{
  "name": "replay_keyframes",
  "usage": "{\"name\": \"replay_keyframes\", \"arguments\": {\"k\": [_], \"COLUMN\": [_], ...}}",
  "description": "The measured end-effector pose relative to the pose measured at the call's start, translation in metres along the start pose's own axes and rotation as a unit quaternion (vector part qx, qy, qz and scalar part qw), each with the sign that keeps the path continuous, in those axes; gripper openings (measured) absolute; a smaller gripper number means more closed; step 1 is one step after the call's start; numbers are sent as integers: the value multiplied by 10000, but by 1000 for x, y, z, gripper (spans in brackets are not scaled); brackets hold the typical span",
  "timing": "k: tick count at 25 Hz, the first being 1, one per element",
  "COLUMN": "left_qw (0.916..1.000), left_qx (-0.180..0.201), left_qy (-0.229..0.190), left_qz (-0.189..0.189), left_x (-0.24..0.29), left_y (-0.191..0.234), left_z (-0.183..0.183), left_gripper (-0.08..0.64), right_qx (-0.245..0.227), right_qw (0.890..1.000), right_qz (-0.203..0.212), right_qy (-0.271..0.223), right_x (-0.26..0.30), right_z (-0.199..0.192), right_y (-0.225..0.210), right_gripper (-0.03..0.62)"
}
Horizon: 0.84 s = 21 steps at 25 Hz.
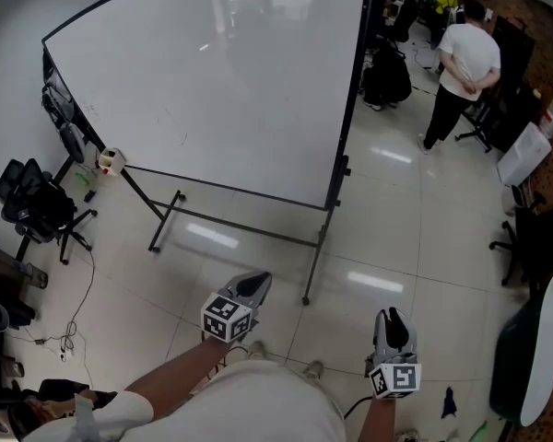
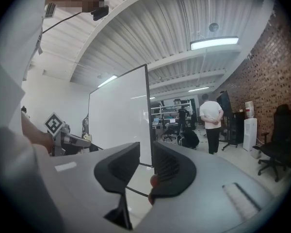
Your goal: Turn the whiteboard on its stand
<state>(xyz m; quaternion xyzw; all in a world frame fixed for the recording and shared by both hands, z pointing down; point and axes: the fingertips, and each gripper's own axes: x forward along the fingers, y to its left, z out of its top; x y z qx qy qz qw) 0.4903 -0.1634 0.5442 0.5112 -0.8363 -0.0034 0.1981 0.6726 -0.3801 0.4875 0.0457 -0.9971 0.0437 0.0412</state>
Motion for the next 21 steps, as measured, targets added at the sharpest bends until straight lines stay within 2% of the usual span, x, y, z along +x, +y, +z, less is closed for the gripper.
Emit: {"name": "replay_keyframes", "arguments": {"k": [3, 8, 15, 21], "left_qw": [9999, 9995, 9997, 9996], "left_qx": [96, 123, -138, -177], "left_qy": [36, 44, 184, 206], "left_qz": [-77, -294, -30, -86], "left_x": [1, 5, 10, 24], "left_y": [-11, -32, -50, -80], "left_z": [1, 2, -3, -11], "left_gripper": [20, 20, 20, 20], "right_qx": [-95, -113, 1, -15], "right_qw": [9999, 9998, 9998, 9997], "right_qz": [124, 179, 175, 150], "right_qy": [-73, 13, 20, 168], "right_x": [-7, -18, -32, -49], "right_z": [7, -3, 0, -4], "right_y": [2, -6, -41, -77], "right_gripper": [61, 54, 54, 55]}}
